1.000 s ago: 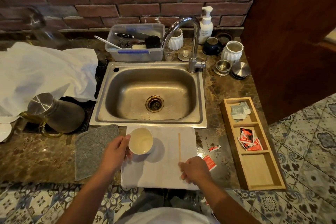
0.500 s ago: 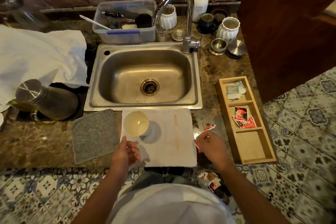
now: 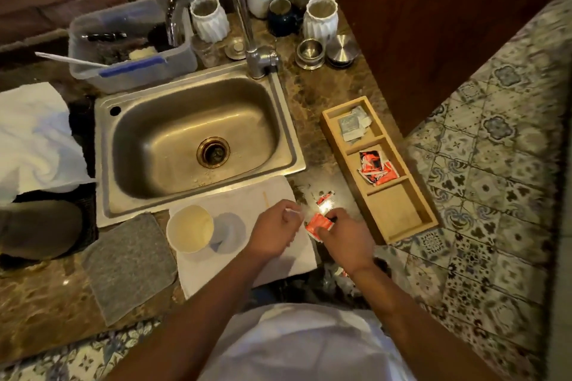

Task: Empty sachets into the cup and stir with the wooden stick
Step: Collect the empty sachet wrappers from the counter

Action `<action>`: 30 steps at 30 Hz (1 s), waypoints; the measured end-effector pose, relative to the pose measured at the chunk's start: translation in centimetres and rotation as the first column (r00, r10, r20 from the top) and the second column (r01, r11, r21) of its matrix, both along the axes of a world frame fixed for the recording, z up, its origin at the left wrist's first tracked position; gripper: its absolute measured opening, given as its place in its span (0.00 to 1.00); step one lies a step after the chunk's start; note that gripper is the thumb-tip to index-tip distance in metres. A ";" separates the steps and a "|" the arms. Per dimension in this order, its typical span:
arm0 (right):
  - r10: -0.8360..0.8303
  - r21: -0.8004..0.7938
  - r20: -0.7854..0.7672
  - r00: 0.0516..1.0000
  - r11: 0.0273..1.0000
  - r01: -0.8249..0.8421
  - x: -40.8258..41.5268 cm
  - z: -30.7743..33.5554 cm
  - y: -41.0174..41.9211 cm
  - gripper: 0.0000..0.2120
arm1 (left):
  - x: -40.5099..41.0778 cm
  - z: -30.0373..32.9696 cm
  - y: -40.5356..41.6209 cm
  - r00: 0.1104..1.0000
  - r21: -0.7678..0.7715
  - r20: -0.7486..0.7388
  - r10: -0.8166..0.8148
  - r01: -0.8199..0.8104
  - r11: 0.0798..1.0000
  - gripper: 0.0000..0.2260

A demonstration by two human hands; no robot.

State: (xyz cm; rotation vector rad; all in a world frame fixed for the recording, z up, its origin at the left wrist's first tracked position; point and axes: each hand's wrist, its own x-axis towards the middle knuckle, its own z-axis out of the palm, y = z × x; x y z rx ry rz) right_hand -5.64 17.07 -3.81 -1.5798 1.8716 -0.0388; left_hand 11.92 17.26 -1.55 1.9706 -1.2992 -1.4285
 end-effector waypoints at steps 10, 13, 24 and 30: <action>-0.069 -0.036 0.015 0.998 0.997 0.069 0.2 -1.7 1.7 0.15 | -3.3 -2.8 -8.1 0.809 -0.119 0.412 -0.420 0.505 0.855 0.17; -0.097 -0.068 0.112 0.989 0.992 0.105 -0.2 -2.4 1.9 0.16 | -4.1 -3.1 -9.5 0.731 -0.106 0.429 -0.531 0.624 0.774 0.20; -0.141 0.031 0.292 0.946 0.990 0.138 -2.4 -3.6 1.3 0.07 | -4.2 -4.8 -10.0 0.637 -0.083 0.413 -0.651 0.738 0.669 0.13; -0.178 0.068 0.343 0.922 0.984 0.165 -2.5 -3.4 0.9 0.06 | -4.1 -5.0 -9.7 0.658 -0.093 0.407 -0.634 0.720 0.687 0.02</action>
